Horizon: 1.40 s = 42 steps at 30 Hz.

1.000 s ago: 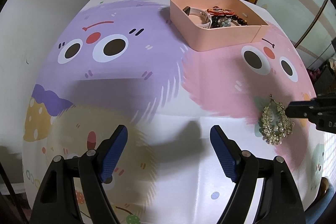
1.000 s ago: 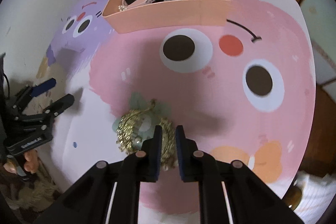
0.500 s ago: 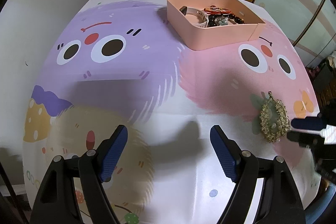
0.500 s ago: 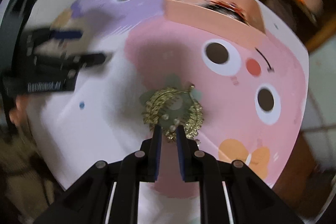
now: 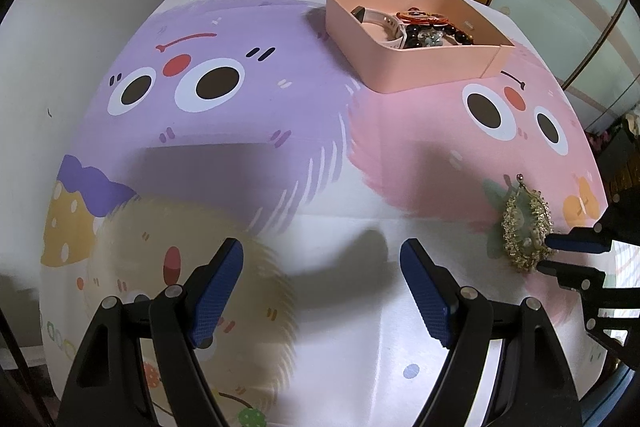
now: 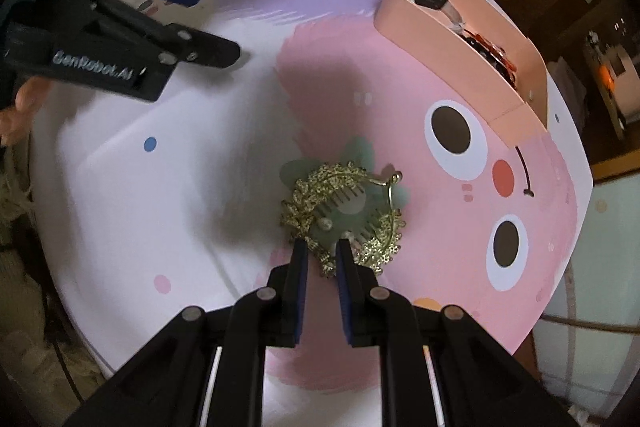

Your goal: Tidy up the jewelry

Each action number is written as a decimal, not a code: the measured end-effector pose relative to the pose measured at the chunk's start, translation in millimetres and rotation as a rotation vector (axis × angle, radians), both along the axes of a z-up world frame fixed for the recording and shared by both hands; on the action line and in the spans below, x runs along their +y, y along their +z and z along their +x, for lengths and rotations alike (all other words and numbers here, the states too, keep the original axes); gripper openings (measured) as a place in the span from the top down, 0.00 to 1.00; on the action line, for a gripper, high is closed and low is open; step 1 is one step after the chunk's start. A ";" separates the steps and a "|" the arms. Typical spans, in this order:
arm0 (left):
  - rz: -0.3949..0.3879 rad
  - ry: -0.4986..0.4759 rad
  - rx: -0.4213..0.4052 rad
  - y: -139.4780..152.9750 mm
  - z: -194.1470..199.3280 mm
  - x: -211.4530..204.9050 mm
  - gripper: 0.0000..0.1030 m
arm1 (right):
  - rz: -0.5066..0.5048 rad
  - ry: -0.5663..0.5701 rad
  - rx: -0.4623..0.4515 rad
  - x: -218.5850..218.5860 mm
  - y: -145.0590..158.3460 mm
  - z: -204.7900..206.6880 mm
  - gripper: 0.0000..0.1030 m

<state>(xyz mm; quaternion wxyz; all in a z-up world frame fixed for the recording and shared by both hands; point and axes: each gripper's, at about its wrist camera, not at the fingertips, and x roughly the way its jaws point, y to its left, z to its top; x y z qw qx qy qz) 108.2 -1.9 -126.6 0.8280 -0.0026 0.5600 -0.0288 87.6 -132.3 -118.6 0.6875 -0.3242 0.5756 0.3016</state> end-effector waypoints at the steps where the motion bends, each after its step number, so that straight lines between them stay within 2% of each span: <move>1: -0.002 0.001 0.003 -0.8 0.5 0.7 0.23 | -0.002 0.011 0.007 -0.5 0.1 -0.6 0.87; 6: -0.005 0.002 0.010 -2.5 1.2 0.8 0.23 | -0.045 0.079 0.016 5.3 -3.5 -4.9 0.86; 25: -0.020 0.015 0.026 -5.3 2.2 8.7 0.23 | -0.096 0.175 0.045 45.4 -11.2 6.0 0.85; 28: -0.021 0.019 0.029 -5.7 3.7 10.8 0.23 | -0.083 0.167 0.058 47.3 -10.4 7.3 0.85; 34: -0.023 0.022 0.026 -4.3 5.0 11.5 0.23 | -0.031 0.105 0.083 39.7 -6.1 16.7 0.90; 35: -0.023 0.022 0.023 -3.2 5.0 11.6 0.23 | -0.017 0.095 0.084 36.6 -4.6 19.5 0.94; 39: -0.023 0.023 0.011 1.6 5.4 12.5 0.23 | 0.072 0.029 0.109 28.7 9.2 25.9 0.95; 42: -0.026 0.026 0.001 6.4 6.0 13.7 0.23 | 0.163 -0.043 0.134 17.4 22.2 36.1 1.00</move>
